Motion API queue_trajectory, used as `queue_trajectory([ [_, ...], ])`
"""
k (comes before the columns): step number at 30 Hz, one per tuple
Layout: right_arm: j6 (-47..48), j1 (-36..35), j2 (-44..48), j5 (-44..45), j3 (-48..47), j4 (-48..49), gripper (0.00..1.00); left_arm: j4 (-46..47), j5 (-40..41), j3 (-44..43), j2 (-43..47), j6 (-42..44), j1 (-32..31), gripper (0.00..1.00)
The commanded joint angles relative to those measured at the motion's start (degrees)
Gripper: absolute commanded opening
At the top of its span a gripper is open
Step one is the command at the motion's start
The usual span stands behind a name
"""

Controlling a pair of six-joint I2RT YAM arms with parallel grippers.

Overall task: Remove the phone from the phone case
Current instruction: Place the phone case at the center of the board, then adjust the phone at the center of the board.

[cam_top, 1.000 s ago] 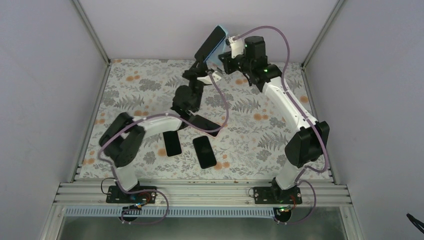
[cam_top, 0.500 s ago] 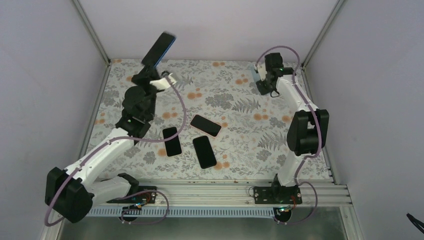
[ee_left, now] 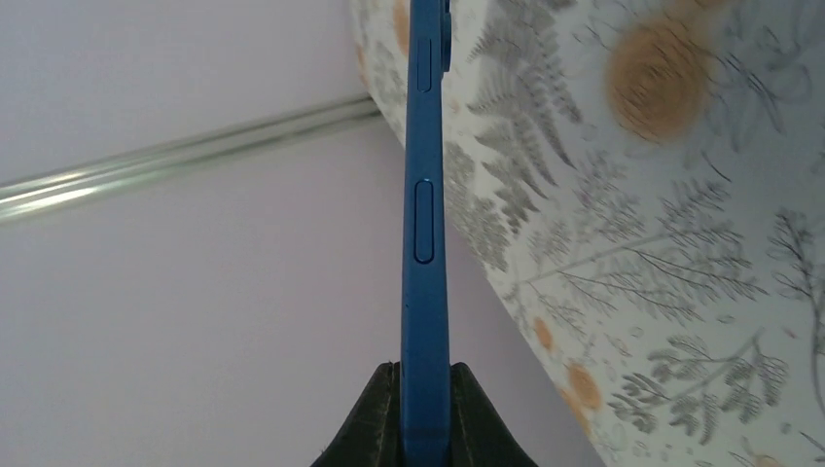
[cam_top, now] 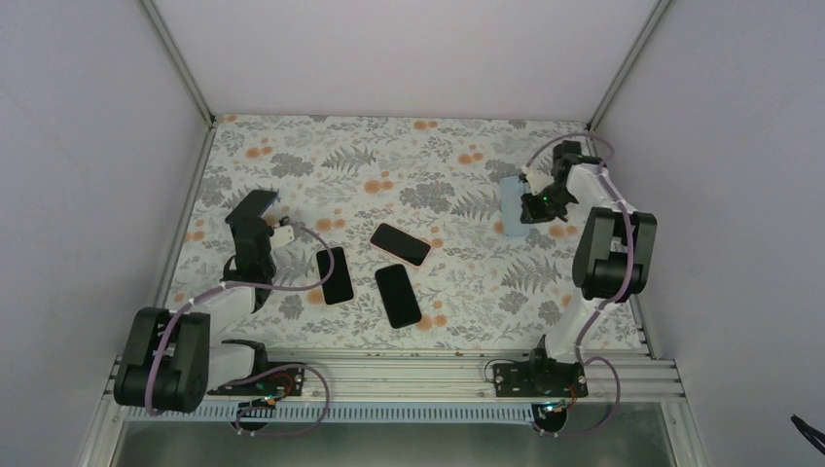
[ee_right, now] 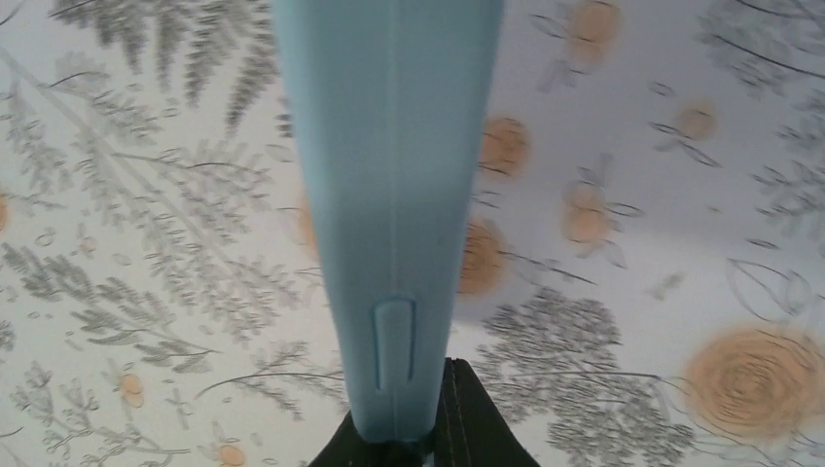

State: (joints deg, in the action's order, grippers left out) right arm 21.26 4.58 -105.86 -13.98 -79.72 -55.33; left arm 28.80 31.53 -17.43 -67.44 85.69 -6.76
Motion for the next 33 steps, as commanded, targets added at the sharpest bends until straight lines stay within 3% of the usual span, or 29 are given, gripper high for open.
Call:
queue_trajectory([
  [1, 0.85, 5.96, -2.42, -4.77, 0.3, 1.26, 0.04, 11.2, 0.95, 1.55, -3.26, 2.3, 2.63, 0.02],
  [5, 1.13, 10.92, -6.41, -3.77, -1.44, 0.86, 0.06, 10.9, 0.33, 2.77, -6.9, 1.74, 3.95, 0.02],
  [7, 1.5, 12.6, -8.31, -3.67, -2.51, 0.12, 0.18, 9.07, -0.03, 2.92, -8.62, 1.01, 4.2, 0.02],
  [10, 2.16, 13.89, -10.01, -0.68, -2.85, 0.04, 0.45, 4.92, -0.88, 2.76, -9.84, -1.12, 4.22, 0.06],
  [11, 2.35, 14.03, -10.23, 0.92, -2.72, 0.36, 0.51, 2.46, -1.24, 2.63, -9.83, -1.85, 4.22, 0.14],
  [12, 2.52, 14.14, -10.04, 2.59, -2.32, 1.0, 0.58, -2.16, -1.77, 2.36, -9.37, -2.68, 4.22, 0.31],
  [13, 2.56, 14.14, -9.31, 4.78, -1.76, 1.85, 0.65, -7.11, -3.42, 1.76, -8.52, -4.43, 4.22, 0.58],
  [15, 2.92, 14.14, -6.63, 10.0, -0.29, 4.43, 0.87, -19.12, -6.91, -0.72, -6.12, -7.79, 4.23, 0.81],
  [17, 3.85, 14.13, -2.79, 14.15, 0.96, 6.41, 0.97, -30.72, -11.67, -4.91, -2.81, -11.04, 4.17, 0.93],
  [18, 4.74, 13.97, -0.51, 15.68, 1.36, 6.84, 0.99, -37.06, -14.81, -7.14, -1.12, -12.3, 4.25, 0.99],
  [22, 9.86, 12.21, 9.22, 18.18, 3.9, 7.12, 1.0, -62.93, -29.19, -19.5, 4.31, -15.5, 4.3, 1.0],
  [27, 13.61, 6.82, 18.98, 19.08, 6.4, 3.88, 1.0, -84.31, -41.12, -39.17, 3.11, -16.64, 4.38, 1.0],
  [30, 13.59, 0.45, 22.94, 16.12, 7.78, 2.03, 1.0, -86.21, -48.59, -51.35, -1.59, -21.62, 4.39, 1.0],
  [33, 10.6, -7.95, 25.28, 12.5, 9.17, 1.66, 1.0, -80.01, -54.36, -60.05, -7.05, -33.27, 4.27, 1.0],
])
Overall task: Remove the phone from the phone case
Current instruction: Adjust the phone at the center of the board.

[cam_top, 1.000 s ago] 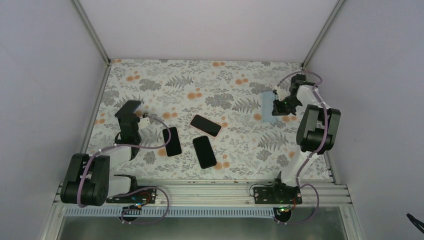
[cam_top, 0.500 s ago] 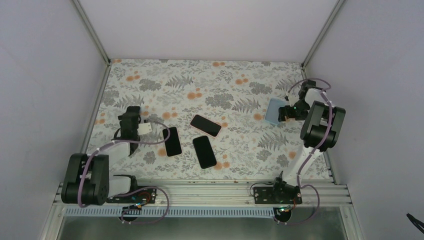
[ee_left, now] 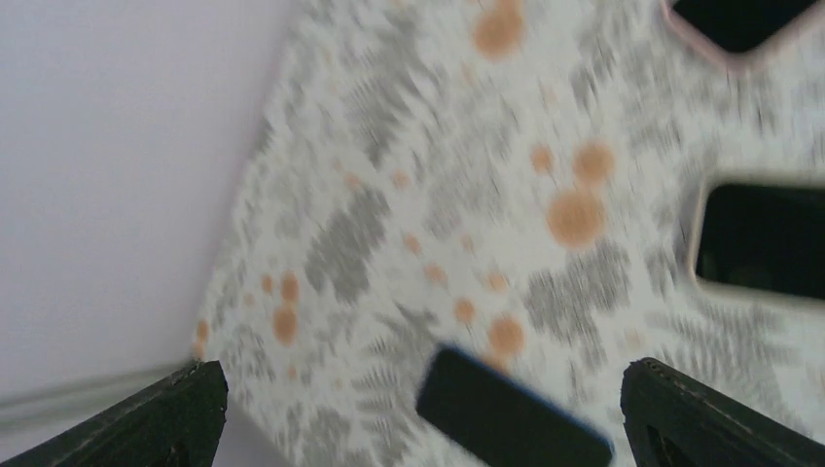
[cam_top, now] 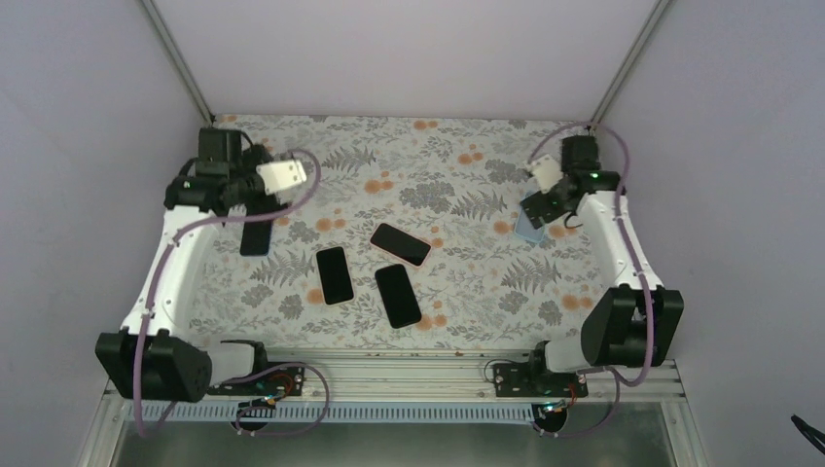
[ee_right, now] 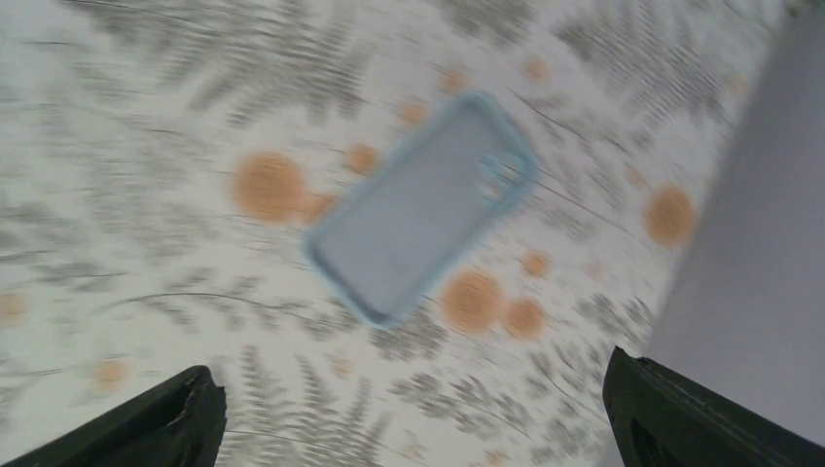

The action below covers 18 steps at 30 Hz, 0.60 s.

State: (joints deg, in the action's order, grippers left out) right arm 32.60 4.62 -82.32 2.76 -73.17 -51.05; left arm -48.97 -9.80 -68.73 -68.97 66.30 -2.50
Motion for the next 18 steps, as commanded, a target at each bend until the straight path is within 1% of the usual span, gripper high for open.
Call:
queue_trajectory([
  [1, -2.12, -10.93, 2.16, -4.82, 3.16, -1.96, 1.0, -0.68, -15.46, -10.92, -7.75, -17.38, 0.04, 1.0],
  [3, -4.72, -17.61, 1.96, -4.86, 4.68, -0.06, 1.0, 2.39, -19.13, -14.46, -12.11, -23.93, -0.13, 1.0],
  [5, -6.56, -22.87, 1.39, -4.28, 6.69, 2.7, 1.0, 6.25, -21.09, -15.34, -16.07, -29.8, -0.51, 1.0],
  [8, -8.72, -30.23, -0.51, -2.61, 8.64, 7.2, 1.0, 12.08, -18.53, -14.96, -21.62, -36.4, -2.27, 1.0],
  [11, -10.62, -35.19, -4.39, -2.67, 7.26, 10.5, 1.0, 14.4, -16.01, -15.26, -27.05, -38.19, -4.56, 1.0],
  [14, -12.47, -37.99, -9.32, -3.2, 3.84, 12.76, 1.0, 15.71, -14.3, -15.75, -30.25, -38.97, -6.77, 1.0],
  [18, -12.48, -40.38, -17.3, -2.39, -0.44, 12.44, 1.0, 15.06, -13.01, -16.9, -32.96, -38.71, -9.26, 1.0],
])
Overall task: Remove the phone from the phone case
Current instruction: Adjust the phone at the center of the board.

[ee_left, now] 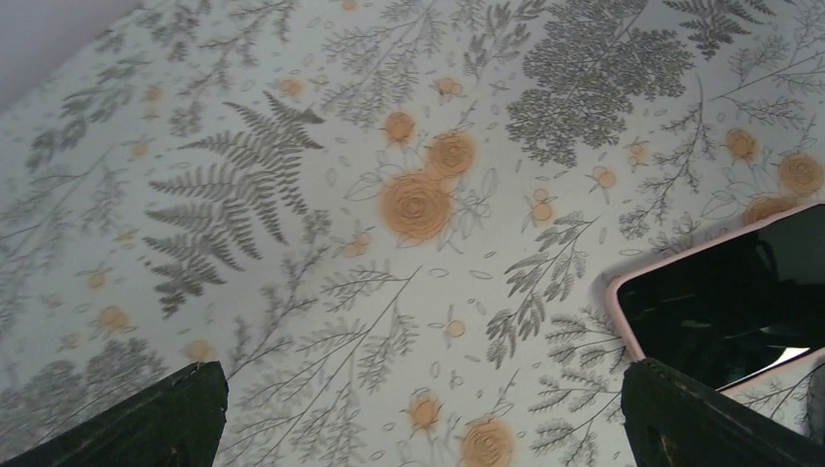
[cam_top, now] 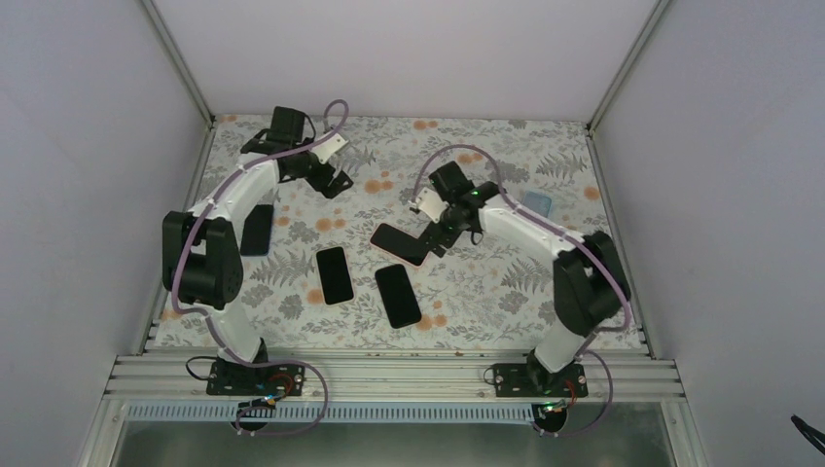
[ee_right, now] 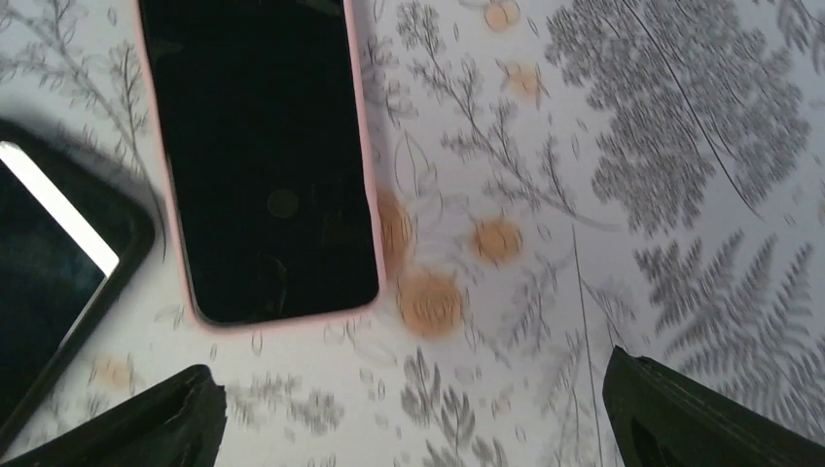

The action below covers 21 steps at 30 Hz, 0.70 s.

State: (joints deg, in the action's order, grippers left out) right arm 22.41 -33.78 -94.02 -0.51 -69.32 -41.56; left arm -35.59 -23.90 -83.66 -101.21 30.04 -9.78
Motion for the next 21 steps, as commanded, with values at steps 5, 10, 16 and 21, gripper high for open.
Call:
queue_trajectory([
  [5, -1.06, -5.31, -9.43, 2.83, -2.99, 5.14, 1.0, 1.93, 4.54, -2.22, -3.57, -2.32, -3.04, 1.0],
  [10, -0.24, -9.62, -10.3, 4.36, 0.2, 6.86, 1.0, 2.62, 5.76, -1.62, -5.55, -2.01, -3.06, 1.0],
  [16, 0.48, -10.78, -10.48, 10.45, 3.26, 10.62, 1.0, 4.35, 6.44, 0.28, -5.18, -1.92, -2.97, 1.0],
  [21, 1.25, -10.78, -11.39, 14.1, 4.99, 13.65, 1.0, 5.24, 6.77, 1.29, -4.9, -1.83, -2.97, 1.0],
])
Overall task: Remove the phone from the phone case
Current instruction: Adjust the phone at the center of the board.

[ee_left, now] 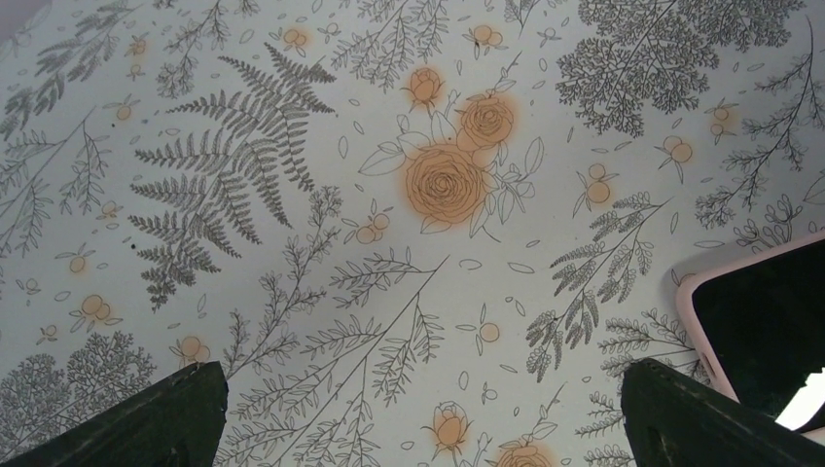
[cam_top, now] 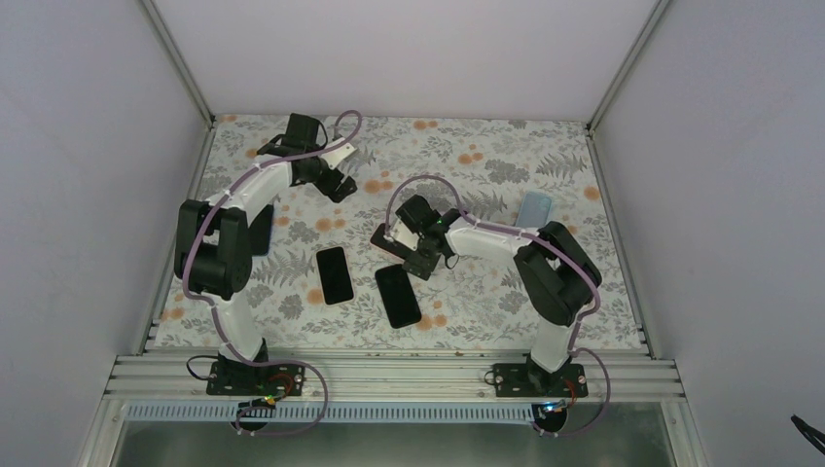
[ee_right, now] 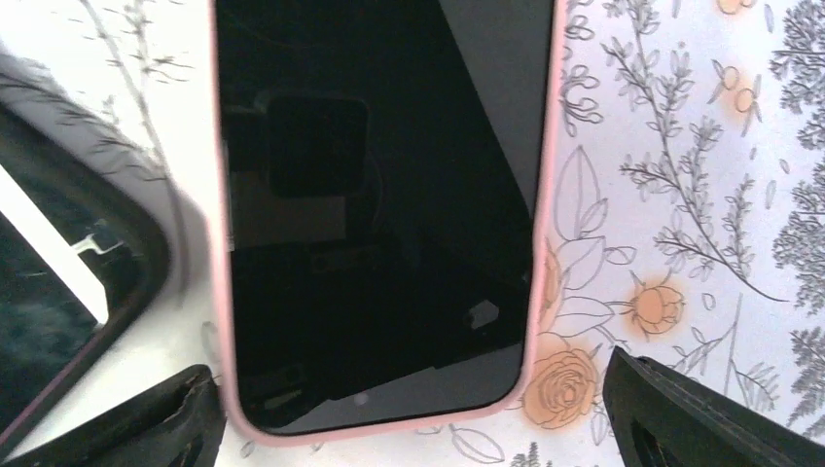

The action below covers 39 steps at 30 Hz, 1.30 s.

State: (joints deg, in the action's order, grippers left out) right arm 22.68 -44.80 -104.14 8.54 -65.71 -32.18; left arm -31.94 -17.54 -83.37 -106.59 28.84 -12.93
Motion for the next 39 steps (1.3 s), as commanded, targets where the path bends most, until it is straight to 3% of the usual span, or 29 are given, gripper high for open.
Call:
queue_trajectory([
  [1, 1.12, 0.24, -1.52, 5.42, 1.61, 4.84, 1.0, 1.74, 0.46, 1.18, 0.58, -0.69, 0.17, 1.0],
  [9, 3.56, 0.94, -5.2, 10.7, 1.89, 11.86, 1.0, 2.41, 1.18, 2.48, 1.74, -0.3, 0.18, 1.0],
  [19, 8.67, 5.65, -15.54, 17.95, -7.42, 16.46, 1.0, 3.23, 1.98, 6.18, 4.78, 1.11, 0.18, 1.0],
  [25, 10.12, 7.9, -20.8, 18.07, -14.96, 15.58, 1.0, 4.68, 1.65, 7.73, 5.97, 1.14, 0.27, 1.0],
  [31, 8.41, 8.46, -25.95, 16.48, -22.56, 12.6, 1.0, 5.52, 3.37, 4.82, -0.08, 0.09, 0.27, 1.0],
  [39, 6.26, 8.77, -31.0, 10.25, -31.36, 6.13, 1.0, 8.03, 14.96, 5.41, -3.61, 1.37, -1.21, 1.0],
])
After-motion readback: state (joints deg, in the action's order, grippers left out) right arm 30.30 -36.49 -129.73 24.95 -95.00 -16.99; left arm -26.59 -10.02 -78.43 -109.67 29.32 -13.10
